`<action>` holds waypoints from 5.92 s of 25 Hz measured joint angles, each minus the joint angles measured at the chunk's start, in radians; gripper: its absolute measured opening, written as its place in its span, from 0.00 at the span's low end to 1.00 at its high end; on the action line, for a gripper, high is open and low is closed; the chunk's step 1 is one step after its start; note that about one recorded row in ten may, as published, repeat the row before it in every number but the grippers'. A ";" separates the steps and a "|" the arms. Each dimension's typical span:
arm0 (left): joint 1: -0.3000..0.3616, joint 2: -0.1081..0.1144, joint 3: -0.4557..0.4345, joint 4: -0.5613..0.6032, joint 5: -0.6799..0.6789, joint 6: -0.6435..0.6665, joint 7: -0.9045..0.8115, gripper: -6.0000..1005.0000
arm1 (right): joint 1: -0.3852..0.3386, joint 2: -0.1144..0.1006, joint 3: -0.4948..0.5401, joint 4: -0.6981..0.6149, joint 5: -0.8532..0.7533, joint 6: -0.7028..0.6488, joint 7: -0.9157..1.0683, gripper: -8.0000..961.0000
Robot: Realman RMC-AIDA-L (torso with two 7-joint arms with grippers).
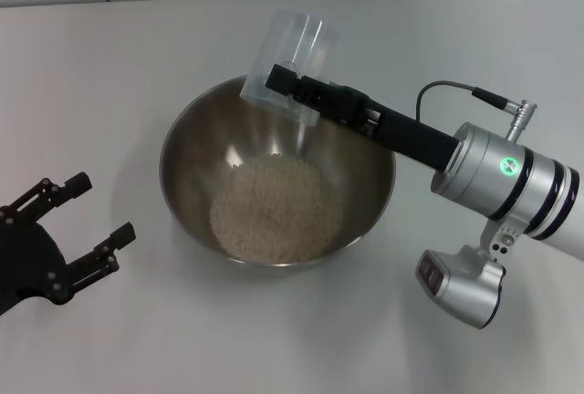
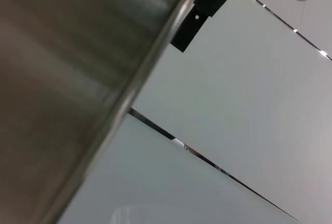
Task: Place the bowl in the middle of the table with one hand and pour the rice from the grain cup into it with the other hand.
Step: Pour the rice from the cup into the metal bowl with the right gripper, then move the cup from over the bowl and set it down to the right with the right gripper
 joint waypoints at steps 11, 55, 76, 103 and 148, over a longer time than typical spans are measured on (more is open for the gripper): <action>0.002 0.002 0.001 0.000 0.004 0.005 0.000 0.78 | -0.003 0.002 0.004 0.006 0.000 0.000 0.000 0.03; 0.010 0.019 0.014 0.000 0.008 0.057 -0.002 0.78 | -0.214 0.002 0.344 0.185 0.010 -0.082 1.389 0.03; 0.012 0.020 0.014 0.002 0.008 0.068 -0.002 0.78 | -0.286 0.007 0.457 0.182 0.010 -0.134 1.670 0.03; 0.005 0.020 0.006 0.002 0.008 0.084 -0.006 0.78 | -0.332 0.008 0.523 0.140 0.138 0.114 1.746 0.03; 0.023 0.023 0.005 0.002 0.008 0.139 -0.011 0.78 | -0.298 0.006 0.482 0.114 0.131 0.476 1.767 0.04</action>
